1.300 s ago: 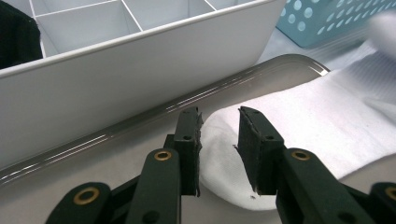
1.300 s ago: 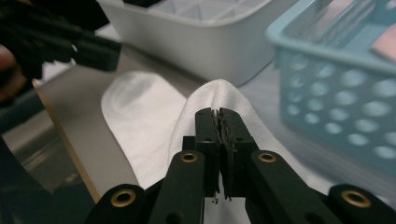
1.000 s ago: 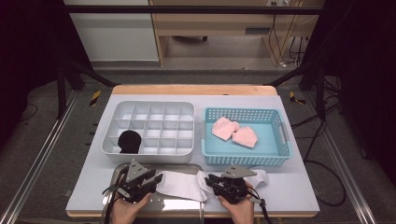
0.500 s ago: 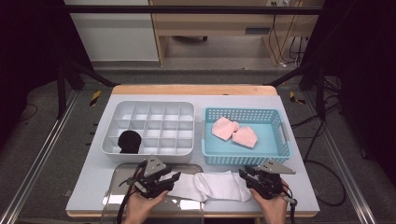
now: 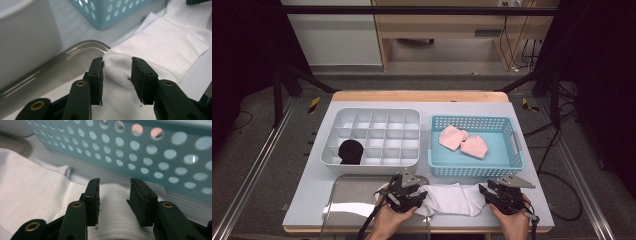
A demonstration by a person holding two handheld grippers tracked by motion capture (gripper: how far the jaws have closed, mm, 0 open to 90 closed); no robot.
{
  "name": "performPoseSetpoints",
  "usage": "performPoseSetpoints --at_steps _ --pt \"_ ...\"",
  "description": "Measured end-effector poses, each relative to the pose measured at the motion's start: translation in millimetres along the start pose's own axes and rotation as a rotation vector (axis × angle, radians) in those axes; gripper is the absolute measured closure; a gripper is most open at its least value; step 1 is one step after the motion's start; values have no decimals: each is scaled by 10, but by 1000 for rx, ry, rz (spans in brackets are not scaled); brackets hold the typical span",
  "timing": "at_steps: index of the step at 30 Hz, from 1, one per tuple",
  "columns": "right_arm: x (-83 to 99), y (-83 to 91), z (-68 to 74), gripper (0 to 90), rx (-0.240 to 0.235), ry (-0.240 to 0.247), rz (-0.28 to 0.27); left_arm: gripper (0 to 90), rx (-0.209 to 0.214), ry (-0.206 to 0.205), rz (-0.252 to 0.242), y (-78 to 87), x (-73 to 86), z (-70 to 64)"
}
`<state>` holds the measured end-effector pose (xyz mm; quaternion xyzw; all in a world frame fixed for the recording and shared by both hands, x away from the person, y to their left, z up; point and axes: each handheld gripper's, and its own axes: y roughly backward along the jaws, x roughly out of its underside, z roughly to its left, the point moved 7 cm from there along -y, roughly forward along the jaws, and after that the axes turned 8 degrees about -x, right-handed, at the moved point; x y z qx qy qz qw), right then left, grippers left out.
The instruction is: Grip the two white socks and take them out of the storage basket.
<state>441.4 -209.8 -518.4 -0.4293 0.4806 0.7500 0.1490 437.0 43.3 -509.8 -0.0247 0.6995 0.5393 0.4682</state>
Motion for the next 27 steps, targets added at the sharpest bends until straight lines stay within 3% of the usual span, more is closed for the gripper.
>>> performPoseSetpoints --at_steps 5,12,16,22,25,27 --pt "90 -42 -53 673 12 -2 49 676 -22 10 12 -56 39 10" --pt "103 -22 -19 888 4 -14 69 860 -18 15 4 -56 48 -10" --pt "64 18 -1 899 -6 -17 44 876 12 33 -27 -5 37 5" --pt "-87 213 53 900 -5 1 -36 877 51 46 -94 266 -33 66" --pt "-102 213 65 882 -16 3 -43 877 48 33 -84 307 -27 102" --pt "-46 132 45 822 -29 -12 -16 877 48 29 -72 302 -12 111"
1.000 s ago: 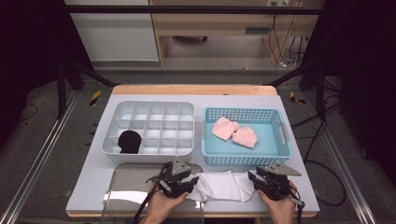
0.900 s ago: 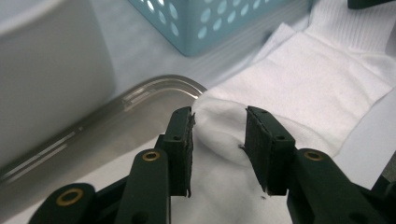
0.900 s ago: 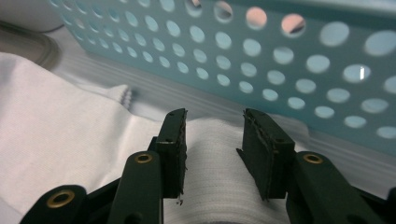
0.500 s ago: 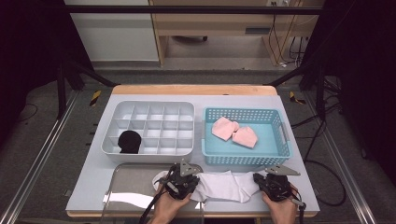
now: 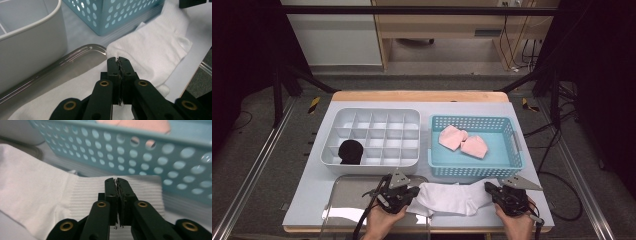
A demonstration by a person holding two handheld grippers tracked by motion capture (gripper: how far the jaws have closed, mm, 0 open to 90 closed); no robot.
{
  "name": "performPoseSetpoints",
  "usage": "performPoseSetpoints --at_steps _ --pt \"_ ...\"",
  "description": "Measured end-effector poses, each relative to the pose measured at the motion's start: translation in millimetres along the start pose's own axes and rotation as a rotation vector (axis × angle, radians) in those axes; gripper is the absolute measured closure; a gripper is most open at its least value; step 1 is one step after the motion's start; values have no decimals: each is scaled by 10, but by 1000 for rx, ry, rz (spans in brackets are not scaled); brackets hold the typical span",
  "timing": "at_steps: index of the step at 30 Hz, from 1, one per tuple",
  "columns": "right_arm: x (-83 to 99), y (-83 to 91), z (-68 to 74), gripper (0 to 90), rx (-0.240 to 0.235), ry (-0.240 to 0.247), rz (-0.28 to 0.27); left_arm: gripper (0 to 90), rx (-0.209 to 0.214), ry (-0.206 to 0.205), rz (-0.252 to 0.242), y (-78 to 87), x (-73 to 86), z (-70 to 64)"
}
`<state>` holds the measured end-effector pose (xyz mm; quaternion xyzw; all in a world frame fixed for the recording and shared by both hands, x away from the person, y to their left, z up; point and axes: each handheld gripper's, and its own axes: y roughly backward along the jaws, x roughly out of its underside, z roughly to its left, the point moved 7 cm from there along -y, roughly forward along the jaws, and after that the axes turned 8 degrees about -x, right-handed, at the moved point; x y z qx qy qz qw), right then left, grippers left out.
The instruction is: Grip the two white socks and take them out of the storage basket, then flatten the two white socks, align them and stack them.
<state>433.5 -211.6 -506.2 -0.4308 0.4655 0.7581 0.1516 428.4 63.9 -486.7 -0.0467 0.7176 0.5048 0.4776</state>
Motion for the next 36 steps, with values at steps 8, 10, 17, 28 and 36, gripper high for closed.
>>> performPoseSetpoints --at_steps 8,10,17,28,36 --pt "90 -22 -238 677 68 -58 -21 877 -4 -2 26 -53 67 49" --pt "133 -41 -290 663 93 -49 1 876 -11 -6 29 -63 84 48" --pt "187 -74 -297 828 79 -61 31 876 -12 -4 23 -77 96 45" --pt "-90 310 -46 842 42 -30 -64 877 12 9 -29 197 40 137" --pt "-320 363 219 841 -16 9 -84 876 -18 44 -75 518 63 412"
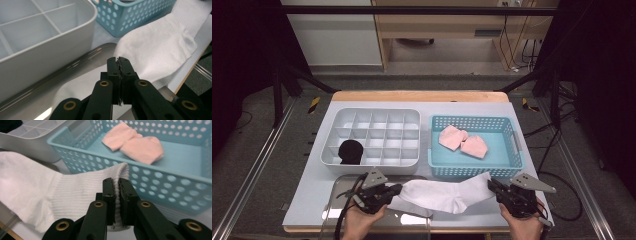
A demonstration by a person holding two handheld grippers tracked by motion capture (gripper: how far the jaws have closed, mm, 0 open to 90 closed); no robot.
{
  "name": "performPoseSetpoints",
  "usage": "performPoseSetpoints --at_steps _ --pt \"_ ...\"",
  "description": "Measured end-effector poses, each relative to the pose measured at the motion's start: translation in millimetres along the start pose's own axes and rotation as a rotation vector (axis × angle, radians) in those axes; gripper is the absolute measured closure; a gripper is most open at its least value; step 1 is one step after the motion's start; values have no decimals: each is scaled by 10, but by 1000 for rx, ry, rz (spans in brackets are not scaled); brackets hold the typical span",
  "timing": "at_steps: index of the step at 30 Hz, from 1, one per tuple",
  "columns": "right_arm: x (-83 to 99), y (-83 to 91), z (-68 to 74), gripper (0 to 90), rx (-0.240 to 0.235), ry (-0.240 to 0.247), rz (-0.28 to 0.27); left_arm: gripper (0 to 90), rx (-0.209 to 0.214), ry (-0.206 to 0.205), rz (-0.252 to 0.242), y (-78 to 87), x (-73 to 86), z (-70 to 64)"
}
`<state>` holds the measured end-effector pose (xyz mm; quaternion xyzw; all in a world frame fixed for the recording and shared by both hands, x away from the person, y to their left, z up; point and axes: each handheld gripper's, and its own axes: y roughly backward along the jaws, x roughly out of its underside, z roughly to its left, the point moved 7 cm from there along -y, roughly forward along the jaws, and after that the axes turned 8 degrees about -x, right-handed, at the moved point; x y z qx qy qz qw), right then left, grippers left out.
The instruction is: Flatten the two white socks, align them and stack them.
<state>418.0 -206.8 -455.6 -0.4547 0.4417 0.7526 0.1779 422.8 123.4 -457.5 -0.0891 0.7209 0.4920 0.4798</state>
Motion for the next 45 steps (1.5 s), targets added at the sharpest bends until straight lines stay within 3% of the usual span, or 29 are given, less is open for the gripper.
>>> performPoseSetpoints --at_steps 8,16,21,26,31,37,40,45 --pt "-113 -241 275 841 -114 -7 10 876 -45 64 12 188 190 366" --pt "-74 -470 463 842 -170 -11 58 875 -68 115 29 282 349 592" --pt "35 -567 451 842 -169 -31 95 875 -67 110 65 185 390 605" --pt "174 -648 347 839 -145 -42 117 875 -70 79 95 67 412 535" --pt "305 -735 300 835 -141 -54 141 873 -80 65 98 17 421 493" --pt "366 -760 328 825 -149 -60 162 857 -126 59 92 -43 453 523" --pt "389 -768 325 798 -145 -60 162 829 -148 49 98 -68 475 525" --pt "438 -745 278 688 -127 -57 130 683 -185 49 98 -79 502 546"
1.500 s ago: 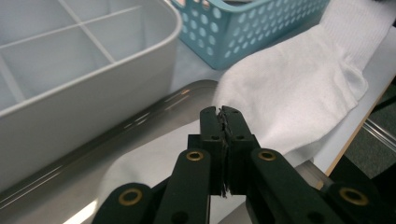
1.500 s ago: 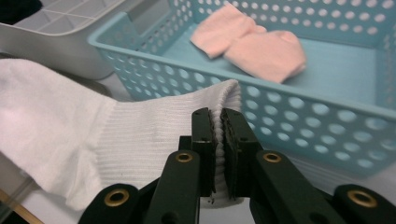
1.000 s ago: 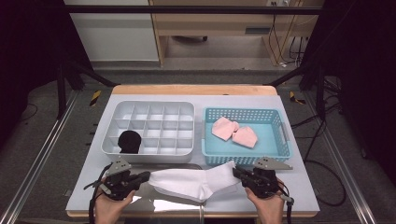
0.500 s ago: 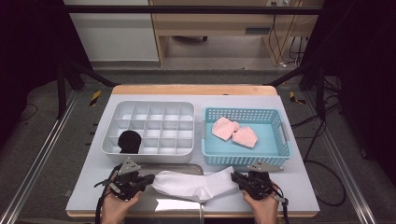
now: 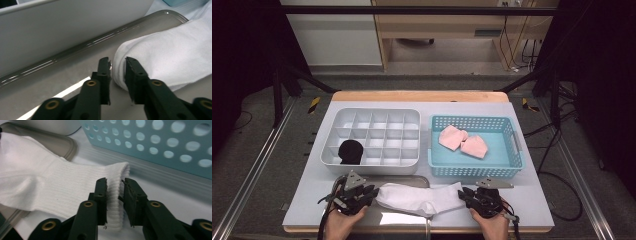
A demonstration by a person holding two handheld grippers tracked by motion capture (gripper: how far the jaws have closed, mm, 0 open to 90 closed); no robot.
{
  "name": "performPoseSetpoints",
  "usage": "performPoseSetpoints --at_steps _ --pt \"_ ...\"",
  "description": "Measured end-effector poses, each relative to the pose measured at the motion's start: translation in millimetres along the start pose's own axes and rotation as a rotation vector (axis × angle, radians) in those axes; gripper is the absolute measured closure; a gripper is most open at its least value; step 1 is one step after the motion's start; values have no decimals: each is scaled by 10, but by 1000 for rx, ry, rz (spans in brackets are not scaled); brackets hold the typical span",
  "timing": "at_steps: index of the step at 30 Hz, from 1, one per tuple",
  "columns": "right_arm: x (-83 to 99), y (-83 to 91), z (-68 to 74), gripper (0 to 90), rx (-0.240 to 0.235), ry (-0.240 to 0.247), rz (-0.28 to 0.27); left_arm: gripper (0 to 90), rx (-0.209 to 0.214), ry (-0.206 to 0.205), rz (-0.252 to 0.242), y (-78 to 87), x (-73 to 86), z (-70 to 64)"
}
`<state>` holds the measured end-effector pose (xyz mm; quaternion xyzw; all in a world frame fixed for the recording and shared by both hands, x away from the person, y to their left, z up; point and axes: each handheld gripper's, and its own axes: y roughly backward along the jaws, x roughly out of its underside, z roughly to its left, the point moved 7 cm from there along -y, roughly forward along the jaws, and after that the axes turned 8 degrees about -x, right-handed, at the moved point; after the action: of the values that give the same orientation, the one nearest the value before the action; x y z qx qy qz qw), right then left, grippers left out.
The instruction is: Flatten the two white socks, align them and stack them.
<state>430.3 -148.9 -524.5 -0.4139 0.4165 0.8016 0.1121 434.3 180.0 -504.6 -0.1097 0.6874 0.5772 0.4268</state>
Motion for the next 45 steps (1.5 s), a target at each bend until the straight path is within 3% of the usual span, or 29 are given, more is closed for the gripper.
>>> performPoseSetpoints --at_steps 6,10,12,17,20,24,25,28,30,33,37,42,45 --pt "78 -58 29 678 -14 4 -1 614 16 7 43 -85 75 -27" --pt "83 -78 74 720 16 27 8 622 20 7 46 -117 71 -57" --pt "85 -78 81 745 15 21 9 652 18 4 44 -122 69 -67" --pt "74 -61 97 812 11 20 11 821 36 -12 48 -127 54 -167" --pt "43 4 35 819 15 13 0 847 65 -33 28 -115 26 -244" --pt "6 89 -92 816 51 28 -2 852 74 -52 -3 -104 -20 -329" --pt "-13 121 -173 809 95 60 4 852 77 -63 -12 -107 -39 -385" --pt "-9 101 -216 783 112 61 16 840 47 -102 -5 -160 -39 -455" --pt "-11 92 -224 761 113 66 14 812 42 -99 -4 -168 -34 -451" --pt "-57 124 -216 707 96 58 -22 654 23 -74 -25 -142 -63 -395" --pt "-92 169 -199 668 83 54 -56 602 41 -43 -66 -55 -153 -367" --pt "-100 203 -200 660 72 46 -71 649 79 -26 -119 29 -311 -420" --pt "-83 213 -218 661 75 46 -67 737 109 -32 -128 36 -385 -516"
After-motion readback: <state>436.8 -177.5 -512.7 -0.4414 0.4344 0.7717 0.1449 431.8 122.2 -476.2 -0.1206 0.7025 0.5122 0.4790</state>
